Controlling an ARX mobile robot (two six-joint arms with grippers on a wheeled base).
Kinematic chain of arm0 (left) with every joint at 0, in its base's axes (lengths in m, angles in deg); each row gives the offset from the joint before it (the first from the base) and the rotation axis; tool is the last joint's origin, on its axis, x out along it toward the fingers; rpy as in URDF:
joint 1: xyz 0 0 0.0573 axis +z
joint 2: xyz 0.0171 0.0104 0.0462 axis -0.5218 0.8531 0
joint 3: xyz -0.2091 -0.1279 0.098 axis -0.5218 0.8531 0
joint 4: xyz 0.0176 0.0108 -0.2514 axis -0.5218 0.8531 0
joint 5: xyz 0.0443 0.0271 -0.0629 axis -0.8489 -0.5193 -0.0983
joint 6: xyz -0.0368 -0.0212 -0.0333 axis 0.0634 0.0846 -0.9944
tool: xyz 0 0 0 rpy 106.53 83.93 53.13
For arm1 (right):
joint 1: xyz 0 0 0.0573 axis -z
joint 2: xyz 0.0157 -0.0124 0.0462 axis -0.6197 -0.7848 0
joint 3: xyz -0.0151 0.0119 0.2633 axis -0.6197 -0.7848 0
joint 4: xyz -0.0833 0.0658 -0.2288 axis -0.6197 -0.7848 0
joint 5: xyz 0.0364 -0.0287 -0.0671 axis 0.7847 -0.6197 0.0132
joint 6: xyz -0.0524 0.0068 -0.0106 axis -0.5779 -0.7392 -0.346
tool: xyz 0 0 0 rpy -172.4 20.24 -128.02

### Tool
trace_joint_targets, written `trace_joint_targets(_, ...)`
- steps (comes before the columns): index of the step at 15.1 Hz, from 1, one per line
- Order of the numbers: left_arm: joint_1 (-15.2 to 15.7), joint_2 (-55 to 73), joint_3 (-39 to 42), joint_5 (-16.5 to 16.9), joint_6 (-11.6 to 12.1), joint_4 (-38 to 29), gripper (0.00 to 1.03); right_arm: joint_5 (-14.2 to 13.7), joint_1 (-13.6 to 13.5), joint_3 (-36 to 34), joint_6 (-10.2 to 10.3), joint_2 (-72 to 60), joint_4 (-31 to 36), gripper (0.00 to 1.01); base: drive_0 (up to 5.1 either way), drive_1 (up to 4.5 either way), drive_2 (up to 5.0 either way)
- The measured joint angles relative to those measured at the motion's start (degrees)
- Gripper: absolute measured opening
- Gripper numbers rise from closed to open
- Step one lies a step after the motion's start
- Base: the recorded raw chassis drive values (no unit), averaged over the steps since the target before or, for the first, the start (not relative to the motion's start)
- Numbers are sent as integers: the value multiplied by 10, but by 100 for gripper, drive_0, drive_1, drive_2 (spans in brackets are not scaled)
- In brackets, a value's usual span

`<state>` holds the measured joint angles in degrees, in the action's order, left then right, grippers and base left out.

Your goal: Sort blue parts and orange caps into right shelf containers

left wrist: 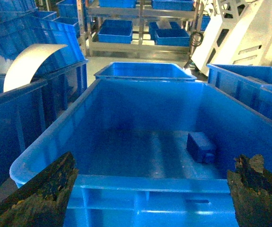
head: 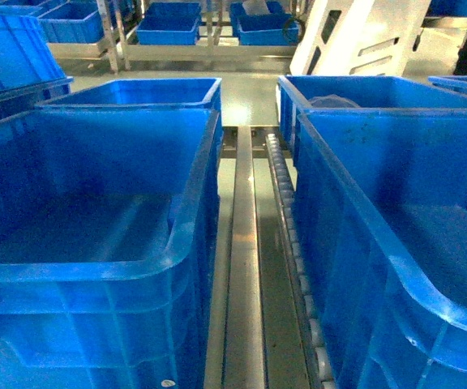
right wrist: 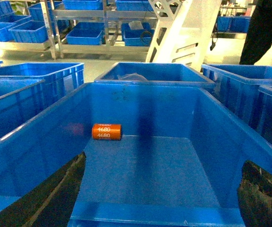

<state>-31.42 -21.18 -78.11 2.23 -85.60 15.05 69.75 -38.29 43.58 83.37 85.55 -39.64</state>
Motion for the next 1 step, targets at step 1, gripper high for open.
trace_joint_targets(1, 0, 0, 0, 0, 0, 0, 98, 0, 0, 0, 0, 0, 0, 98, 0, 0, 0)
